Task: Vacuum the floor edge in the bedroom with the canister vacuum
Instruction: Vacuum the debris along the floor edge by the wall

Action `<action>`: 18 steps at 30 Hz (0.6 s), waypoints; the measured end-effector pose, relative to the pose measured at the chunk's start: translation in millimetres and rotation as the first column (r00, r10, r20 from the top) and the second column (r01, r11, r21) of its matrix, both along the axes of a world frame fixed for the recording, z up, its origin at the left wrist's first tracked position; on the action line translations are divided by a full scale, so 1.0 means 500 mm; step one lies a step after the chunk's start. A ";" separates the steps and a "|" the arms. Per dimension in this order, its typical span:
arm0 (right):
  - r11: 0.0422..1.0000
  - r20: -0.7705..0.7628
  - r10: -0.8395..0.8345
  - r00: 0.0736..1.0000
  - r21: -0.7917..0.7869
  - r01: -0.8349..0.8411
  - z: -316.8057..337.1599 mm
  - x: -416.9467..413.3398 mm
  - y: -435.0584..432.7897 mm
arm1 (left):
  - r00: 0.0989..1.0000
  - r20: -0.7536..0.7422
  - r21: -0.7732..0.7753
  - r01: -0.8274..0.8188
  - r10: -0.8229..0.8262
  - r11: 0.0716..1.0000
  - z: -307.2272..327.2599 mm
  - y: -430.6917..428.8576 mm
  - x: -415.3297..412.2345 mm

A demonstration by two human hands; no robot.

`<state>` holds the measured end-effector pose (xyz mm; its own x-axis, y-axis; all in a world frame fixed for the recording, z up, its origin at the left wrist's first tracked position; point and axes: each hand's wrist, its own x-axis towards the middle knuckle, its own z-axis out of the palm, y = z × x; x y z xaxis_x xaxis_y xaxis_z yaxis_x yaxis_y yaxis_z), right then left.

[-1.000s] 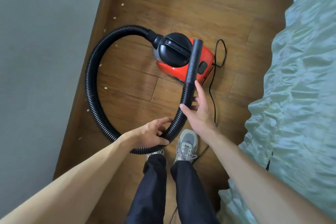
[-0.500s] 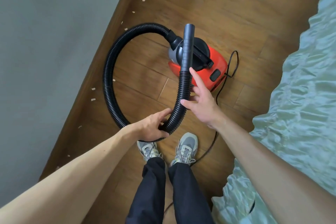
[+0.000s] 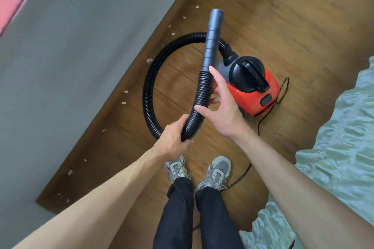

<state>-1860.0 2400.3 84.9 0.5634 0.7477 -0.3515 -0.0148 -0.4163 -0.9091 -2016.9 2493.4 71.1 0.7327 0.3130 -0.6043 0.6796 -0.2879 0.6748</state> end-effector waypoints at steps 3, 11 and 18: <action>0.984 0.087 0.180 0.980 -0.002 -0.181 0.027 -0.016 0.058 | 0.986 0.040 -0.013 -0.159 0.159 0.987 0.008 0.016 -0.032; 0.857 0.068 0.514 0.855 -0.014 -0.515 0.057 -0.075 0.198 | 0.868 0.012 -0.284 -0.473 0.497 0.834 0.027 0.066 -0.119; 0.701 -0.040 0.713 0.700 0.048 -0.712 0.038 -0.125 0.311 | 0.654 0.004 -0.443 -0.677 0.757 0.588 0.042 0.066 -0.175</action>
<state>-1922.3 2555.8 104.0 -0.1595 0.9276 -0.3377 0.2293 -0.2979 -0.9266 -2104.6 2526.3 91.9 0.4709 0.5652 -0.6773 0.4117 0.5382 0.7354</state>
